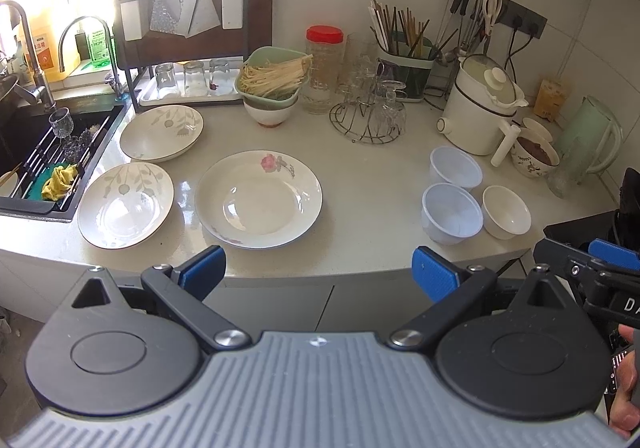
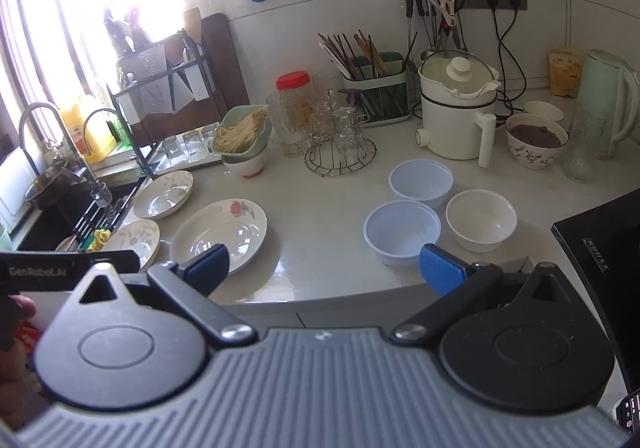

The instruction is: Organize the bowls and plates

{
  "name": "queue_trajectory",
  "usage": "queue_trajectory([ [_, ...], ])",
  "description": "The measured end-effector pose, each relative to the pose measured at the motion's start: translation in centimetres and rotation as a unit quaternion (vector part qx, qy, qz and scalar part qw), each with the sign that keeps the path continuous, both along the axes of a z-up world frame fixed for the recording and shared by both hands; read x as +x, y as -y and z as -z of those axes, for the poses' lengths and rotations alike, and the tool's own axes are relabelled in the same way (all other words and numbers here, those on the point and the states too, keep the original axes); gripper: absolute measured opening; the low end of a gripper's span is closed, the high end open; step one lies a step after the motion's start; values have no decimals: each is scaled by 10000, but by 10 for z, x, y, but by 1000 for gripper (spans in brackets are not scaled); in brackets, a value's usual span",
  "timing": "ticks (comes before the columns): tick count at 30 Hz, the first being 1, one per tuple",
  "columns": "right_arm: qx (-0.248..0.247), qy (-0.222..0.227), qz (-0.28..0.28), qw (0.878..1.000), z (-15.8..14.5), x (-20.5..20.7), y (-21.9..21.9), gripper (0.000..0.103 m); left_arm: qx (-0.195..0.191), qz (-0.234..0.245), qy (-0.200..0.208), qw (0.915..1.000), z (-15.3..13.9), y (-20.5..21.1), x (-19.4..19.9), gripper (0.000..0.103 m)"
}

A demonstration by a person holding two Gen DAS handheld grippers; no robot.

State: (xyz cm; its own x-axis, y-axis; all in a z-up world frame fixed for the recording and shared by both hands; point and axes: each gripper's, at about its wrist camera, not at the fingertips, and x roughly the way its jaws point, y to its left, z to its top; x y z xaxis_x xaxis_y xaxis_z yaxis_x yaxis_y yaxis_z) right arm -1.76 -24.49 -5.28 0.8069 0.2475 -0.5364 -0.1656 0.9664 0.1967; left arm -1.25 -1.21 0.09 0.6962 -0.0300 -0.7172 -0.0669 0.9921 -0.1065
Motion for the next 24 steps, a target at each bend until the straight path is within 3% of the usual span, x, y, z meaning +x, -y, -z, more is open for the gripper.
queue_trajectory([
  [24,23,-148,55,9999,5,-2,0,103,4,60,-46,10000,6,4,-3,101],
])
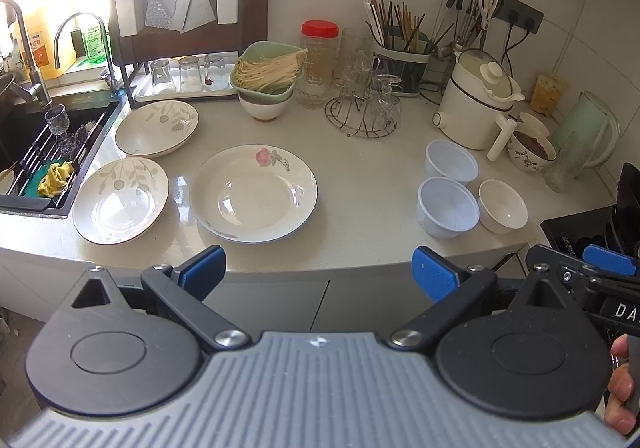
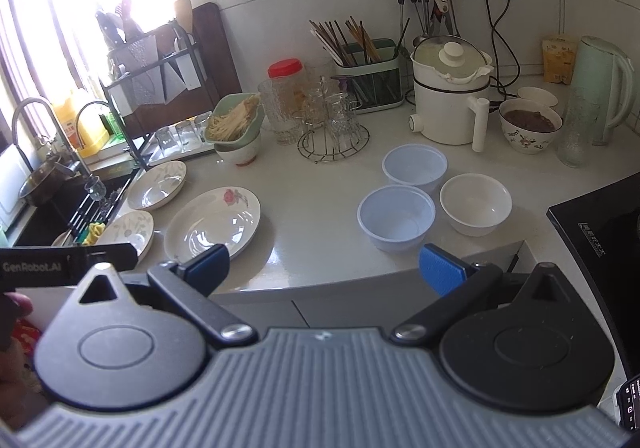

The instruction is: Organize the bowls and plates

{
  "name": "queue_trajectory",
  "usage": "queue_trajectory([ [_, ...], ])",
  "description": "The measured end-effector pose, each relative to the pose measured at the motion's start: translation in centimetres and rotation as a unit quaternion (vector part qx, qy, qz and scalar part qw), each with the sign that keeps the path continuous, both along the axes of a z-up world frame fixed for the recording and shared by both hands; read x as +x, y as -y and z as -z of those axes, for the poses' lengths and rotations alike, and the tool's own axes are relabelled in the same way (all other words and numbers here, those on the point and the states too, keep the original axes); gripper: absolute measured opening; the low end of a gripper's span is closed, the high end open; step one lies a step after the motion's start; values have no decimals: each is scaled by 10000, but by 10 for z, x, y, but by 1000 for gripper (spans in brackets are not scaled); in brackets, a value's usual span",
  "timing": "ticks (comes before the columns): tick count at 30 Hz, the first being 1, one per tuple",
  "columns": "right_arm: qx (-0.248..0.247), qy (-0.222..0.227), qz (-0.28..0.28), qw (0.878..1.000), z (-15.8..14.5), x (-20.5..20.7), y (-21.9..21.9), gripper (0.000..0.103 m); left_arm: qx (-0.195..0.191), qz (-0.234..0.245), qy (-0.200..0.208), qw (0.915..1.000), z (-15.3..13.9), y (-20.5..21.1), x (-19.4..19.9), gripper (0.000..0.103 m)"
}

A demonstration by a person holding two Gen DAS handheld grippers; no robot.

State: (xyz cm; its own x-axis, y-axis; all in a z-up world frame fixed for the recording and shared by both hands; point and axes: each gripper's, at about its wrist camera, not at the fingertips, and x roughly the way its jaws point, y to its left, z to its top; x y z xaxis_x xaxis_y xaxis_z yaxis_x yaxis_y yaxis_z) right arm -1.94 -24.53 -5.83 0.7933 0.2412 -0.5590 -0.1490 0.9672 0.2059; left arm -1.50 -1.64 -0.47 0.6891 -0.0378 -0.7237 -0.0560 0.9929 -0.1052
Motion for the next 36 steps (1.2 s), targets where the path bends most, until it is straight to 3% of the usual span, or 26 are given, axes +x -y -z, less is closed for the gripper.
queue_trajectory([
  [18,64,37,-106,9999,1,0,-9,103,123,9,-99,9999,-4,-7,10,101],
  [23,241,255,-248,9991,-2,0,-15,103,196,-68,-79,9998,-5,-23,15,101],
  [36,189,85,28,9998,0,26,-65,103,91,189,-129,9997,5,-81,52,101],
])
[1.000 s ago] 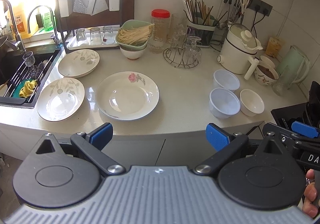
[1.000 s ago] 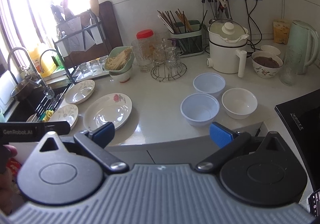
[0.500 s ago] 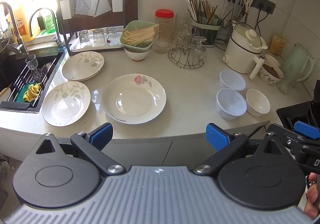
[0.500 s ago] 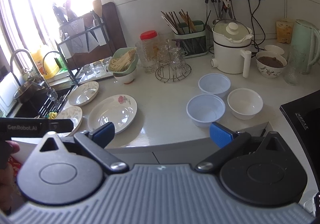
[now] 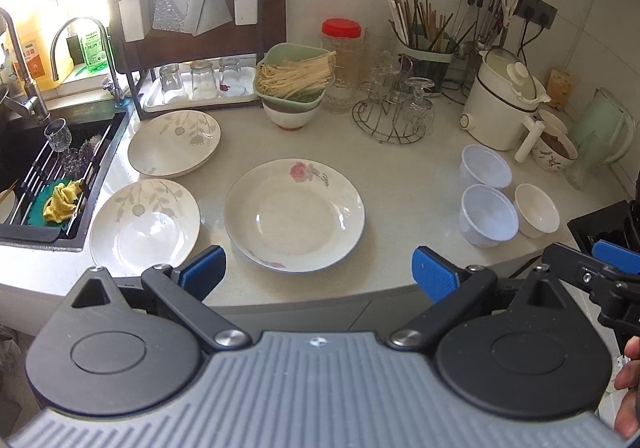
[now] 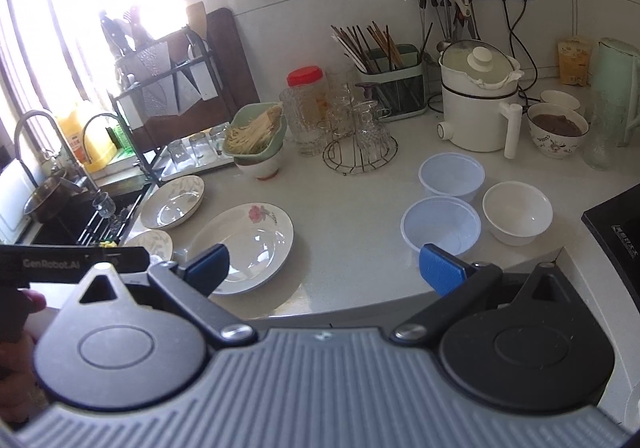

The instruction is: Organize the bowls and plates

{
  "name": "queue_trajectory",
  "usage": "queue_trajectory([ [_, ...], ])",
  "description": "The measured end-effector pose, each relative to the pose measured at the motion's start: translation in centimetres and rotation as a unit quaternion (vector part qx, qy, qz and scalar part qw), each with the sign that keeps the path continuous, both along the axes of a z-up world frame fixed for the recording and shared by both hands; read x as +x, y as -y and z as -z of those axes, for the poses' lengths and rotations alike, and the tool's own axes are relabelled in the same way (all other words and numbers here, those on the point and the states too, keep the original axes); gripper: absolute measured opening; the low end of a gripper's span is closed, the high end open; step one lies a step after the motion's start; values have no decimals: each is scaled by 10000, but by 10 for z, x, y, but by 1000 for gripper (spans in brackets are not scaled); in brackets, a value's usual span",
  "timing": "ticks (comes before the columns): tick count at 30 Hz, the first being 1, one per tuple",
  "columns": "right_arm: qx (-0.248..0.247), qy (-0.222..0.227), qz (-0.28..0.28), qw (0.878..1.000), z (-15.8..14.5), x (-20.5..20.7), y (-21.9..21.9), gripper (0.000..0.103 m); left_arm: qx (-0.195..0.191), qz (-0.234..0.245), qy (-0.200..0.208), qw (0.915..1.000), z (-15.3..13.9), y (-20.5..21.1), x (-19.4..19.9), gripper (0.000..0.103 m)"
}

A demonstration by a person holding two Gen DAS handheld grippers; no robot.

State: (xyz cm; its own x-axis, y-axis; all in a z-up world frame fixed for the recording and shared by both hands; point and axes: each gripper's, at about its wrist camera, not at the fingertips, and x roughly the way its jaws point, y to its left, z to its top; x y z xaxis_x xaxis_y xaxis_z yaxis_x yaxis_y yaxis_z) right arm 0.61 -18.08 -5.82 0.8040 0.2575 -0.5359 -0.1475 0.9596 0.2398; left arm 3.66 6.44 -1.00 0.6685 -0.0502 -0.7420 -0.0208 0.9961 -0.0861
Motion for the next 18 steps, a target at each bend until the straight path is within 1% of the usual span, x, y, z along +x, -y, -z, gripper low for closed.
queue_trajectory([
  [11,16,-104,-122,9999,0,26,-66,103,-45,175,-175,9997,7,-63,43,101],
  [18,7,-191,-40,9998,2,50,-113,102,-63,370,-166,9992,13,-110,78,101],
])
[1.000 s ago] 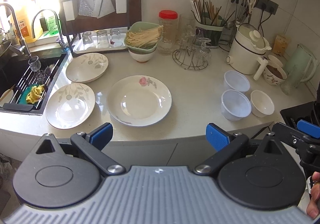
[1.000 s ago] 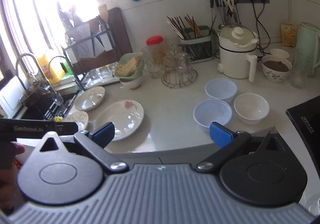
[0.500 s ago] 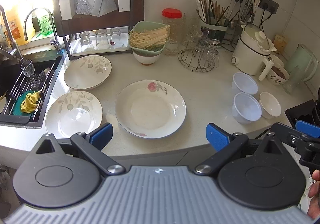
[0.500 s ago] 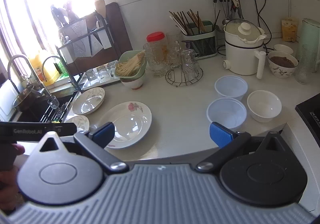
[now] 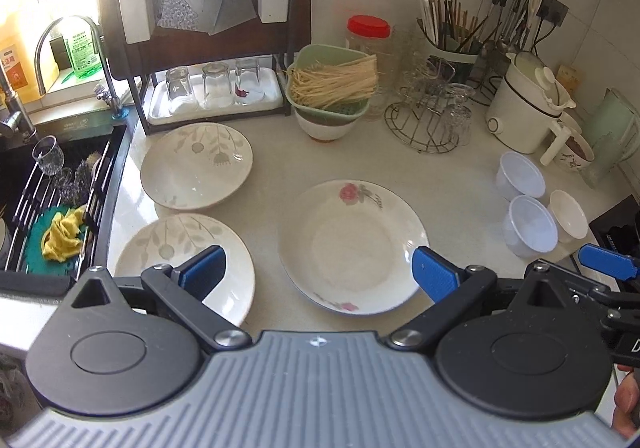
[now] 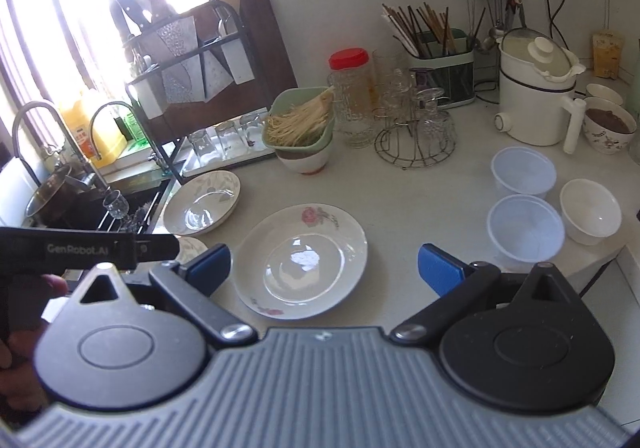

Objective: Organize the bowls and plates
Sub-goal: 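Move both grippers toward the rim of the leaf-pattern plate nearest the sink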

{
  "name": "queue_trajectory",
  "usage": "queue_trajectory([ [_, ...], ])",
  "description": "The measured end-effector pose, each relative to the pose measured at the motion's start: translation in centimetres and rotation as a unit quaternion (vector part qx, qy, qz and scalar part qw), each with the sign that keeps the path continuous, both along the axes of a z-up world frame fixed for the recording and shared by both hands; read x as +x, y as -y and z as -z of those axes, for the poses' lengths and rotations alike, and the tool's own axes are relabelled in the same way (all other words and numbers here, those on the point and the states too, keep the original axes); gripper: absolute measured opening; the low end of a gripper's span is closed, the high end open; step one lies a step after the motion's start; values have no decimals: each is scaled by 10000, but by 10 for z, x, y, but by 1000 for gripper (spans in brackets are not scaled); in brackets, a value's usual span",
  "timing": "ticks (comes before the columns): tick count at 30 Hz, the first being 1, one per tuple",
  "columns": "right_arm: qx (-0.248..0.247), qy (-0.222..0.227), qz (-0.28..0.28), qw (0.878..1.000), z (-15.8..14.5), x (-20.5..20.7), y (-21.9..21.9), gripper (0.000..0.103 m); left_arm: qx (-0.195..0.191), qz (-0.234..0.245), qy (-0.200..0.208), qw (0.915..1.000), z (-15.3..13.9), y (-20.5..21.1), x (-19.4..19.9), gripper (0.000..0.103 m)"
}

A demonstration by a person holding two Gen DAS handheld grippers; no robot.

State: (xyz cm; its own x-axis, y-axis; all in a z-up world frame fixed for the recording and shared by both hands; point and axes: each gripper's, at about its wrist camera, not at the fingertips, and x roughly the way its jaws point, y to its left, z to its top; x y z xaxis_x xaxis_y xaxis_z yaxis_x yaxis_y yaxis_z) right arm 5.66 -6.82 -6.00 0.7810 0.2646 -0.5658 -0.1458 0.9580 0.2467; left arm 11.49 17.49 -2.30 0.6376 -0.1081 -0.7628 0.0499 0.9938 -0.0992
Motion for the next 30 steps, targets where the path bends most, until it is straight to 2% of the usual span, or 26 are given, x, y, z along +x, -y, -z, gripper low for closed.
queue_trajectory([
  [11,224,-204,180,9994,17,35,-73,99,44,106,-149,9998,21,-88,46,101],
  [18,332,-541,-70,9980,37,56,-127,96,192,26,-313,9993,44,-146,57,101],
  [24,358,-744,-378,9959,50,73,-165,85,273,-179,-526,9981,70,-186,60,101],
  [30,323,-965,-706,9923,63,87,-193,75,29,-492,-801,9956,97,-220,59,100],
])
